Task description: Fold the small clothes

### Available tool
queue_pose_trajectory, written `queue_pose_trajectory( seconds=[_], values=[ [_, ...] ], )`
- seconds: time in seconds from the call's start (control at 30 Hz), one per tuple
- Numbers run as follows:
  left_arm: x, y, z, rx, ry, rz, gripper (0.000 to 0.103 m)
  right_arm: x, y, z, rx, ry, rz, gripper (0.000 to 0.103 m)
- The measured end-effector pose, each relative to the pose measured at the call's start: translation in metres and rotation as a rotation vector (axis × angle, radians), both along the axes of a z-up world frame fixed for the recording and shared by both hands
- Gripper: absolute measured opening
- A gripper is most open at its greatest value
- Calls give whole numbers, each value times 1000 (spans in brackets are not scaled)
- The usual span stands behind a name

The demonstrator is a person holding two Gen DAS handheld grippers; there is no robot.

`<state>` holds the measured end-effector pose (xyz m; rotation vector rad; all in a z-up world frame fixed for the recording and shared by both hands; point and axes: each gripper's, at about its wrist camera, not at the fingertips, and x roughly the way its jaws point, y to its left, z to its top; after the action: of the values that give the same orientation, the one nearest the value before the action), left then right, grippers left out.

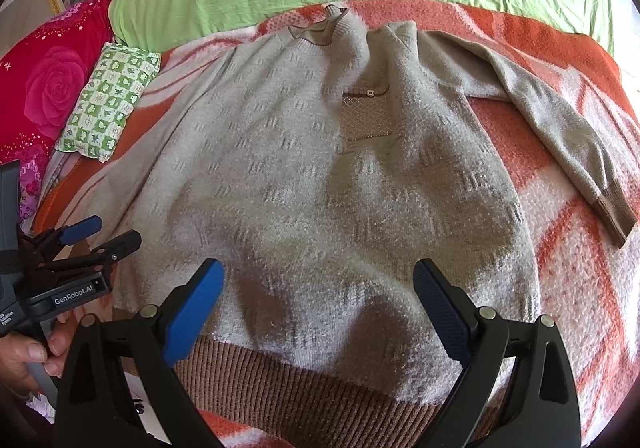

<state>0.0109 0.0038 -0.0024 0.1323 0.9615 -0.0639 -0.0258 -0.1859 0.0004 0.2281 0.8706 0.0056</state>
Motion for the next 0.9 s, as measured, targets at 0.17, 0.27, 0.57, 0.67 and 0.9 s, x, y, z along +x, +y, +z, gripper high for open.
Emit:
queue_pose_trajectory(
  seconds=[0.17, 0.27, 0.57, 0.67, 0.9],
  values=[
    [3, 0, -2, 2, 25, 1, 83, 1, 1, 0, -6, -1, 0, 96],
    [4, -2, -4, 11, 49, -1, 83, 2, 1, 0, -8, 0, 0, 96],
    [9, -3, -7, 14, 49, 3, 83, 4, -4, 0, -31, -8, -11, 96],
    [11, -4, -8, 12, 52, 3, 83, 5, -5, -1, -31, -10, -9, 96],
    [15, -4, -11, -5, 54, 6, 83, 6, -6, -2, 13, 7, -6, 96]
  ],
)
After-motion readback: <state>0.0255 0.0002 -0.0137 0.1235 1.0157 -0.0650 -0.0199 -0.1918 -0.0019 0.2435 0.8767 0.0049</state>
